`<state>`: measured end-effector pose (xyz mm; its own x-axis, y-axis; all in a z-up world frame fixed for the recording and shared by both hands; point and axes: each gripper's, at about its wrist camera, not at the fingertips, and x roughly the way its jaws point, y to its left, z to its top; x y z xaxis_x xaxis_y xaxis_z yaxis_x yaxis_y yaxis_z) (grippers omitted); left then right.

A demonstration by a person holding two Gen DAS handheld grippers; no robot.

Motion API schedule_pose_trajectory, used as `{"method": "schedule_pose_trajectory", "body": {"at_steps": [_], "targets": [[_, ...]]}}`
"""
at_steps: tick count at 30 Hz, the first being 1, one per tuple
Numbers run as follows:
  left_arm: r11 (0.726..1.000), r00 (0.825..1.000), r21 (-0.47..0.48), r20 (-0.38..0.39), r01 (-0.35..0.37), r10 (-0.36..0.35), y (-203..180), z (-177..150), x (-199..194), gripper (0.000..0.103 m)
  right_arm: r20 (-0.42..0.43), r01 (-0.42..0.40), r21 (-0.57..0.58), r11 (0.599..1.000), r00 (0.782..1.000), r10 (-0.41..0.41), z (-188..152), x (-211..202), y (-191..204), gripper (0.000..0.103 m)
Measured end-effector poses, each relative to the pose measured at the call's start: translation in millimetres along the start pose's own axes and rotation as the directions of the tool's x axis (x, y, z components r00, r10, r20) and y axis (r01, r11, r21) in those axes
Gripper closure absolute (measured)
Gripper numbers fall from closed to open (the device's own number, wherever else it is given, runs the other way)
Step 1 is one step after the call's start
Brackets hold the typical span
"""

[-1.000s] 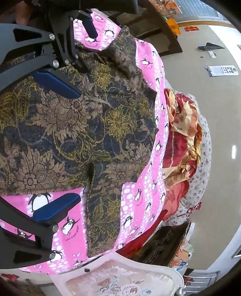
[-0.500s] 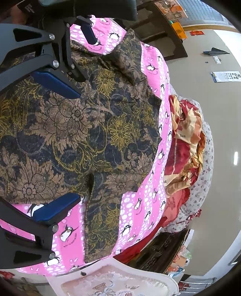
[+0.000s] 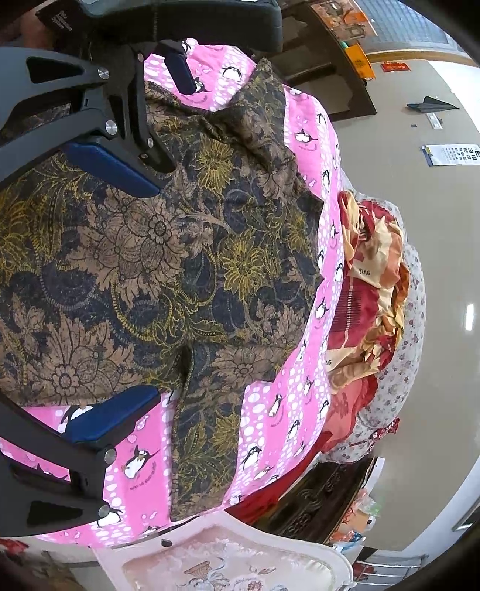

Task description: Fold small clothes

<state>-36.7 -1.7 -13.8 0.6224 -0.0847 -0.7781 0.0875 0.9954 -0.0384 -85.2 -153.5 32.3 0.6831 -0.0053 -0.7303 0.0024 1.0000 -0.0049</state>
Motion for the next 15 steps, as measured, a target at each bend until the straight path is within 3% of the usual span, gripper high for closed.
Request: {"method": "schedule_pose_trajectory", "body": {"at_steps": [15], "targets": [[0.999, 0.999, -0.010, -0.021, -0.033, 0.033, 13.2, 1.3, 13.8, 0.000, -0.051, 0.098, -0.017, 0.995, 0.994, -0.099, -2.4, 25.3, -10.5, 0.000]]}}
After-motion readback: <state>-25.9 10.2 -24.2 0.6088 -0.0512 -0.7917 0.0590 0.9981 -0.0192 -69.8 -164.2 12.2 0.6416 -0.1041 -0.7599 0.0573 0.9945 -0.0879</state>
